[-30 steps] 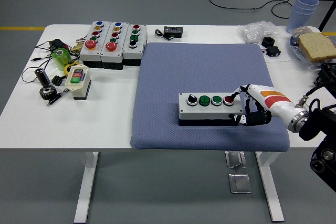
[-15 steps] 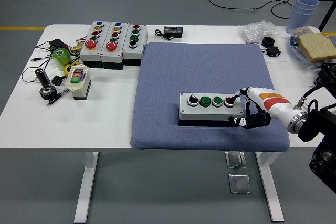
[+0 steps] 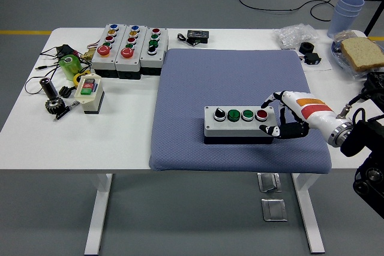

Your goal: Pick up the button,place it on the desk,press the button,press the button

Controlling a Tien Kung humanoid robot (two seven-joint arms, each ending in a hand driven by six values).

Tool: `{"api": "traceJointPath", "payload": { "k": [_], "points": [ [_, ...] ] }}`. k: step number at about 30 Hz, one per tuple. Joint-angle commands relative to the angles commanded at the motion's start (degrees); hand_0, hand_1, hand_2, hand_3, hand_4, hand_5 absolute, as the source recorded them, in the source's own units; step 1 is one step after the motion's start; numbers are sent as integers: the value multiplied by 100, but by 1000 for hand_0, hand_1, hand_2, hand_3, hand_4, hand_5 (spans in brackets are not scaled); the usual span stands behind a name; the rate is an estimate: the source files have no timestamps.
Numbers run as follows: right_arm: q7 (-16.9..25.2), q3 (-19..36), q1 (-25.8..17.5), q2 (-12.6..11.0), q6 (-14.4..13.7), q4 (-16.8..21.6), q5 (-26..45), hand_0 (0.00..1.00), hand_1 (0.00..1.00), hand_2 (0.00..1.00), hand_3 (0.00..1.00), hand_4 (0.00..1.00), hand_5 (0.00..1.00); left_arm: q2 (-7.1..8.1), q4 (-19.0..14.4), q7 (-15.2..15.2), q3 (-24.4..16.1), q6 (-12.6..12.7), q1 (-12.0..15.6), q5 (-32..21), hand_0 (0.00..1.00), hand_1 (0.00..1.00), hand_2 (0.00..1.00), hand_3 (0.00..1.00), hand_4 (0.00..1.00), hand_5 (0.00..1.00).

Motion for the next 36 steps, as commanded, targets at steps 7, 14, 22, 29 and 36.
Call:
{"api": "traceJointPath", "payload": {
  "k": [7, 14, 22, 29, 36],
  "points": [
    [-23, -178, 93, 126, 19, 7, -18, 125, 2, 232, 641, 820, 424, -1, 0, 1, 4, -10, -2, -3, 651, 646, 642, 546, 311, 849],
    [-38, -378, 162, 180, 40, -154, 10, 125, 2, 231, 641, 821, 427, 1, 0, 2, 5, -11, -3, -15, 651, 646, 642, 546, 309, 848],
    [-65, -492, 198, 198, 86, -280, 9, 125, 2, 231, 641, 821, 429, 6, 0, 5, 7, -14, -10, -11, 651, 646, 642, 547, 309, 845],
    [-109, -633, 214, 202, 142, -348, -14, 125, 2, 231, 641, 820, 427, 5, 0, 5, 4, -15, -14, -3, 651, 646, 642, 545, 309, 847],
    [-88, -529, 191, 209, 59, -295, 39, 126, 2, 231, 641, 818, 428, 0, 0, 2, 2, -12, -7, 8, 651, 646, 642, 544, 310, 851]
  ]
}}
